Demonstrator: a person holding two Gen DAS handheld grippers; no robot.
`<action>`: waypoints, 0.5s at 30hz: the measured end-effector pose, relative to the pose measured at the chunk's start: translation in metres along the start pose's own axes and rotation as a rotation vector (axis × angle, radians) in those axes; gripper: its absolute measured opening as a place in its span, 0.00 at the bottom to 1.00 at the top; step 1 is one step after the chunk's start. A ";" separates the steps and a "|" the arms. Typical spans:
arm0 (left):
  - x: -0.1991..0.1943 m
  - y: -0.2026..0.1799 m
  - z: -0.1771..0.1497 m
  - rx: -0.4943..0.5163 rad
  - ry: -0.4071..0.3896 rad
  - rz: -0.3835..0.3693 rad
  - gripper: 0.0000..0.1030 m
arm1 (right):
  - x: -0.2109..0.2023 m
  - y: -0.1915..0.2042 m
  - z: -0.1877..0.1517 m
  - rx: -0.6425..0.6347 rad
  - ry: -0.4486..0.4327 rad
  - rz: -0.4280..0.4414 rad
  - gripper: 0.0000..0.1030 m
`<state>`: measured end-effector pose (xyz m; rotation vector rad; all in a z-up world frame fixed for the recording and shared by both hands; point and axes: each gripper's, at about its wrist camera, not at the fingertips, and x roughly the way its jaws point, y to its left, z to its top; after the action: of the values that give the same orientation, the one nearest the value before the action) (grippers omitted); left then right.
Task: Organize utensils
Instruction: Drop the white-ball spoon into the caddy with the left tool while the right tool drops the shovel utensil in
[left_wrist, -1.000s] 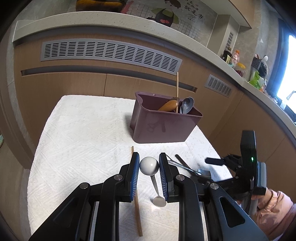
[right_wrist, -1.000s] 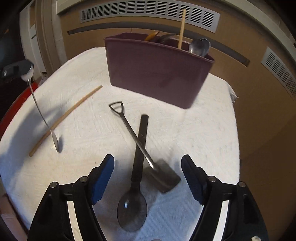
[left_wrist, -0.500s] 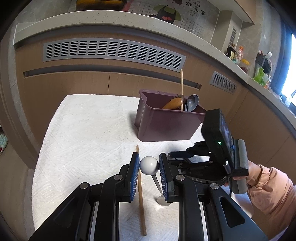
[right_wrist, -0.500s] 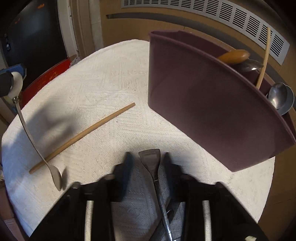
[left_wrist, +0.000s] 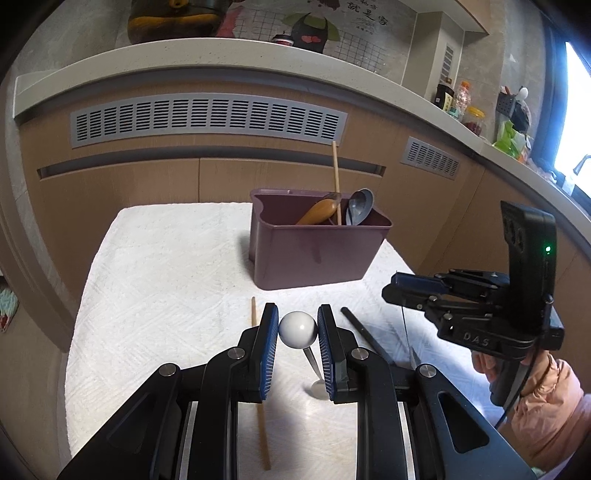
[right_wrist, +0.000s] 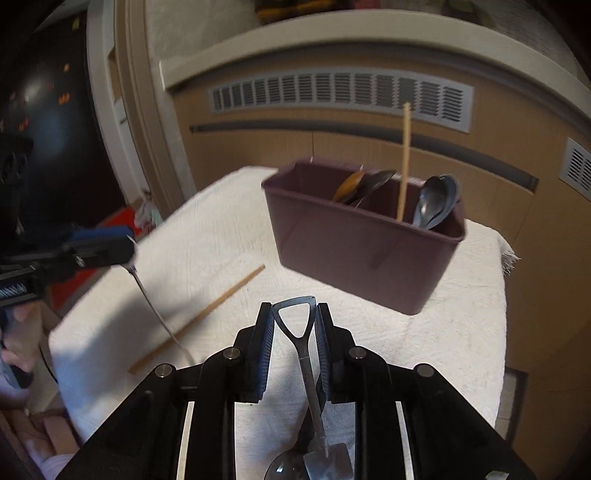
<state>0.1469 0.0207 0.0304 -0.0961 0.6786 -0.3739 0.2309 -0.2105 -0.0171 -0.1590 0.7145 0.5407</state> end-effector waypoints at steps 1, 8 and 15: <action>-0.001 -0.003 0.002 0.005 -0.004 0.000 0.22 | -0.005 0.000 -0.001 0.012 -0.015 -0.002 0.19; -0.019 -0.019 0.047 0.052 -0.082 -0.014 0.22 | -0.043 -0.007 0.026 0.061 -0.133 0.008 0.19; -0.039 -0.036 0.140 0.160 -0.300 0.045 0.22 | -0.093 -0.013 0.114 0.048 -0.296 -0.110 0.19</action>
<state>0.1956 -0.0030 0.1696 0.0151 0.3531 -0.3602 0.2460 -0.2241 0.1292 -0.0703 0.4270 0.4299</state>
